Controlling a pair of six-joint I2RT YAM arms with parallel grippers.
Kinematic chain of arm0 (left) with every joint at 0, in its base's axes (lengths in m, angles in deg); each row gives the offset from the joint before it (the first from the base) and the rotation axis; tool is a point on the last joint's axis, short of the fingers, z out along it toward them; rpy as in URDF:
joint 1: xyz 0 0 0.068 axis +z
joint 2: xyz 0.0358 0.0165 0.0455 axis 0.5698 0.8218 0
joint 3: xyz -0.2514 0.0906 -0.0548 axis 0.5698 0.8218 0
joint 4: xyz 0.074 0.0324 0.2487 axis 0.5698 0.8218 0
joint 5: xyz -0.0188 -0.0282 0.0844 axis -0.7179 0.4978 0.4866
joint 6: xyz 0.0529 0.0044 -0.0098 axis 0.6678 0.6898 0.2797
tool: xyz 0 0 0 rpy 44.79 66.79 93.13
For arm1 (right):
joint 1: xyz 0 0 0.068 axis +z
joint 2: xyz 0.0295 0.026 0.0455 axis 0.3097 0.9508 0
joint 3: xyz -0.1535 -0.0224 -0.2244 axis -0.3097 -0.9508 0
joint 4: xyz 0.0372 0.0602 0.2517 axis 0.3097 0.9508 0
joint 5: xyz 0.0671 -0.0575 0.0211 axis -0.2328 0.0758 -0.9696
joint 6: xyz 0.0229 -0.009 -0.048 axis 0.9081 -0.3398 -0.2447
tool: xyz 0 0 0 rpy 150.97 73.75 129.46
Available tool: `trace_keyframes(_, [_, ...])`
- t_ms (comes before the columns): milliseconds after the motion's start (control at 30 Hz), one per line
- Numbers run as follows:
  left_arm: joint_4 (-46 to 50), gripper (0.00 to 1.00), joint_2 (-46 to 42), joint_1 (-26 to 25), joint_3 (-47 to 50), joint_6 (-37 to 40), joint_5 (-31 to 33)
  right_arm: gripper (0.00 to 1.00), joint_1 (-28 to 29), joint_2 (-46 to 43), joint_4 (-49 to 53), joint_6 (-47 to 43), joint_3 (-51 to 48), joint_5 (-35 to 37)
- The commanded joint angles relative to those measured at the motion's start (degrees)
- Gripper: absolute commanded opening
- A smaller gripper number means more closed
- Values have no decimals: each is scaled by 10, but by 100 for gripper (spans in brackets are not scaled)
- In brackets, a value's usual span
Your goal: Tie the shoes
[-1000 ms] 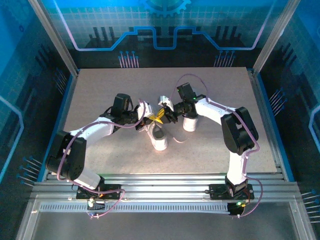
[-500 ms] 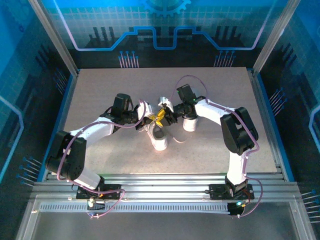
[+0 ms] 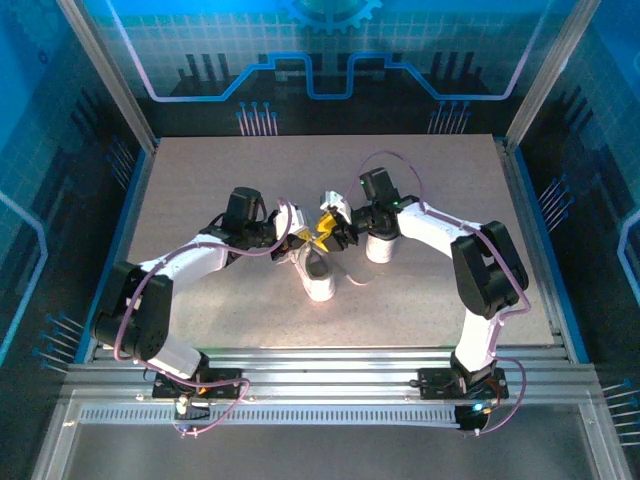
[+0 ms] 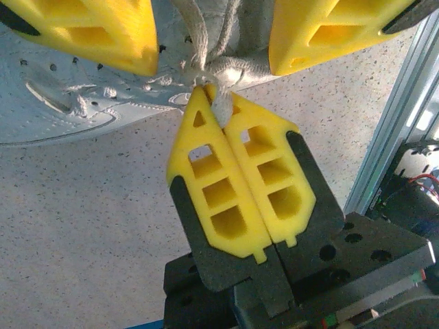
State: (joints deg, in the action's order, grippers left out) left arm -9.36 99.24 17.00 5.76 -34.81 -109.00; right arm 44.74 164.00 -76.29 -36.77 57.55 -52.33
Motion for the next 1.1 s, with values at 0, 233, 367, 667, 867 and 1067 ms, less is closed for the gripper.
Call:
trace_keyframes(0, [9, 0, 5, 1, -18, 8, -30, 45, 8, 18, 14, -15, 29, -16])
trace_keyframes(233, [16, 0, 7, 1, -23, 12, -30, 40, 14, 29, 33, -21, 43, -21])
trace_keyframes(367, [13, 0, 8, 1, -23, 8, -29, 31, 15, 33, 49, -27, 46, -17])
trace_keyframes(667, [-2, 0, 5, -1, -17, -9, 13, 10, 10, 10, 60, -5, 41, 0])
trace_keyframes(867, [-63, 0, -3, -20, 8, -41, 78, 9, 10, 3, 83, -2, 37, -12])
trace_keyframes(1067, [-115, 0, -2, -36, 26, -73, 139, 8, 9, -6, 86, 9, 29, -11])
